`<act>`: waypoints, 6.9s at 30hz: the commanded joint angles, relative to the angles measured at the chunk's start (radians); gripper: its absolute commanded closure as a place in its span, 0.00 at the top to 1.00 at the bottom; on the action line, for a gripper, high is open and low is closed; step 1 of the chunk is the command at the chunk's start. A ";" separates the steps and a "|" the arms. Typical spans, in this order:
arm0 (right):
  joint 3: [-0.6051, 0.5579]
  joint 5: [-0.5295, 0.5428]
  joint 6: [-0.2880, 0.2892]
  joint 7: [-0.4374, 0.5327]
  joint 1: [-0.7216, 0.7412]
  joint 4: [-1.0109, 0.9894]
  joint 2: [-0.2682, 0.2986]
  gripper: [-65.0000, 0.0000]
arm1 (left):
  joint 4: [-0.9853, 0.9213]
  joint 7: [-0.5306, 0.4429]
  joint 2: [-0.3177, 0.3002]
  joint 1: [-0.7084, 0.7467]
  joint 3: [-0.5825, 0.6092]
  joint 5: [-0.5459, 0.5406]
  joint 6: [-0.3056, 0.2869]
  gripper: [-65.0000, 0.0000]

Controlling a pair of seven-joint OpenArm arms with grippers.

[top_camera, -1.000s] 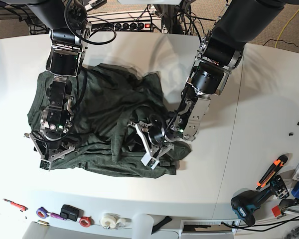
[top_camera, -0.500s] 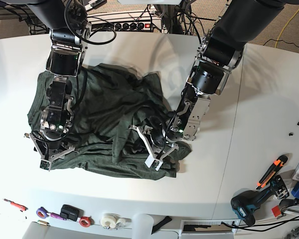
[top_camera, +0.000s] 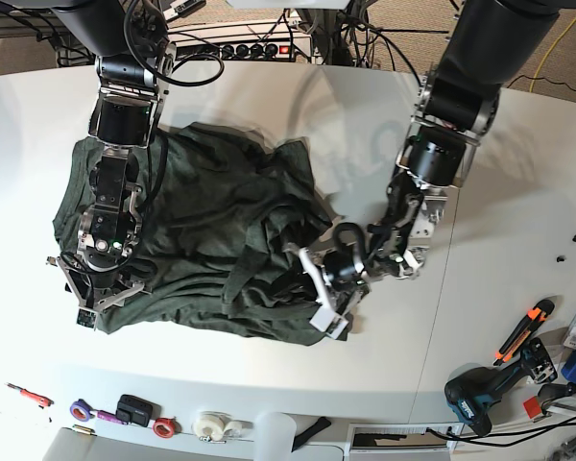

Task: Layout the t-shirt on the table in an organized manner, then fold the t-shirt properly
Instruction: 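Pull the shirt edge with the left gripper outward to straighten it, then drag the grasped shirt fabric with the left gripper away from the right gripper, then stretch the shirt between both grippers, pulling the left gripper outward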

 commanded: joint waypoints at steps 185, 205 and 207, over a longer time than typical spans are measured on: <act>0.002 -0.055 -0.054 0.023 -0.027 -0.129 0.018 0.31 | 0.351 1.017 -0.473 0.186 -0.349 -0.941 -0.012 0.00; 0.002 -0.077 -0.092 0.008 0.056 -0.129 0.064 0.31 | 0.554 1.133 -0.568 0.253 -0.635 -0.941 -0.012 0.00; 0.002 -0.085 -0.092 0.005 0.056 -0.129 0.064 0.31 | 0.576 1.133 -0.582 0.292 -0.636 -0.941 -0.012 0.00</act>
